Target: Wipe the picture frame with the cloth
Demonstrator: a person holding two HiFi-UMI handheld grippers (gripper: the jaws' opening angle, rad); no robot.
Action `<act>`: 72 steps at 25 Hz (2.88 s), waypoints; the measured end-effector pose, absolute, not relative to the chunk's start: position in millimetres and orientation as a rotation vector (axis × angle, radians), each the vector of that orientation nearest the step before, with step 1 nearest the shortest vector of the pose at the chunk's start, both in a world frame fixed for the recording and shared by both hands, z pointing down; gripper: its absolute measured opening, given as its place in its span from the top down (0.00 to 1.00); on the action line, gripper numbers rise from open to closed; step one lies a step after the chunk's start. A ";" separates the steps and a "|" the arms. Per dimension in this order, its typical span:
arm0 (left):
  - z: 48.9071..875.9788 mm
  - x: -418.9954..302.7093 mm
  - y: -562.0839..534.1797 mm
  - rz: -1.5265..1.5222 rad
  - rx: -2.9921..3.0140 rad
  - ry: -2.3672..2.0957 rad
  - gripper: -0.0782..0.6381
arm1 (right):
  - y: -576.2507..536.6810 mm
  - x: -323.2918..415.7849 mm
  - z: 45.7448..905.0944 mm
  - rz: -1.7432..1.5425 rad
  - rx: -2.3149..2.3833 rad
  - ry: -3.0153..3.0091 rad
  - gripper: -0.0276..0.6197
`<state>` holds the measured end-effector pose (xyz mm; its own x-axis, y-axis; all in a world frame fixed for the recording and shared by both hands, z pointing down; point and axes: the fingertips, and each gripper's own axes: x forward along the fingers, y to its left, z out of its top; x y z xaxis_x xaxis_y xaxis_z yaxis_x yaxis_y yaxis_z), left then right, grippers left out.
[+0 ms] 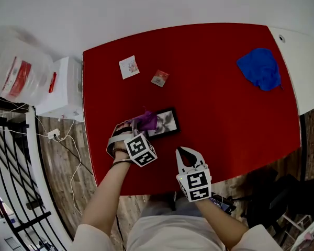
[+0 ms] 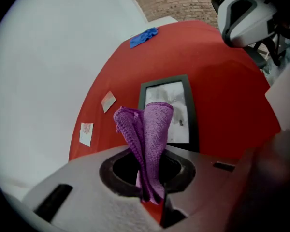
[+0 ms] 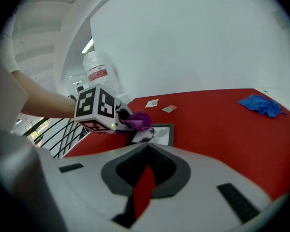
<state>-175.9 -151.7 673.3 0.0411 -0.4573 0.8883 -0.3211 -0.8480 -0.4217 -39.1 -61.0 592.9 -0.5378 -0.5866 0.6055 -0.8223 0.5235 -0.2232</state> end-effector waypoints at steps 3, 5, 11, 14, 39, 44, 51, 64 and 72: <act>673.0 -169.6 -122.2 -2.002 -2.149 0.722 0.81 | -60.7 -41.5 595.4 0.692 1.139 -2.312 0.95; 674.5 -165.9 -95.2 -2.053 -2.153 0.637 0.81 | -58.4 -44.2 597.1 0.696 1.127 -2.315 0.95; 673.9 -157.9 -55.6 -2.094 -2.181 0.503 0.81 | -53.9 -43.2 599.4 0.702 1.113 -2.318 0.95; 668.4 -158.7 -69.7 -2.059 -2.209 0.582 0.81 | -51.5 -39.2 600.6 0.704 1.118 -2.313 0.95; 677.5 -132.0 -87.3 -2.144 -2.264 0.565 0.81 | -47.1 -10.6 602.7 0.719 1.198 -2.259 0.95; 676.4 -130.5 -65.2 -2.157 -2.288 0.514 0.81 | -44.5 -16.7 604.5 0.719 1.180 -2.263 0.95; 653.1 -141.6 -145.0 -1.999 -2.266 0.826 0.81 | -38.6 -9.7 605.0 0.726 1.190 -2.249 0.95; 680.0 -123.1 -155.3 -2.074 -2.252 0.672 0.81 | -33.9 8.6 614.2 0.761 1.220 -2.211 0.95; 677.8 -109.8 -86.1 -2.103 -2.283 0.531 0.81 | -31.3 -3.9 617.1 0.764 1.176 -2.229 0.95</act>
<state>-109.8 -86.1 677.8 0.0514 -0.2398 0.9695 -0.2494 -0.9430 -0.2201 -3.9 -31.3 617.1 -0.4997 -0.5674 0.6545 -0.8495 0.4686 -0.2424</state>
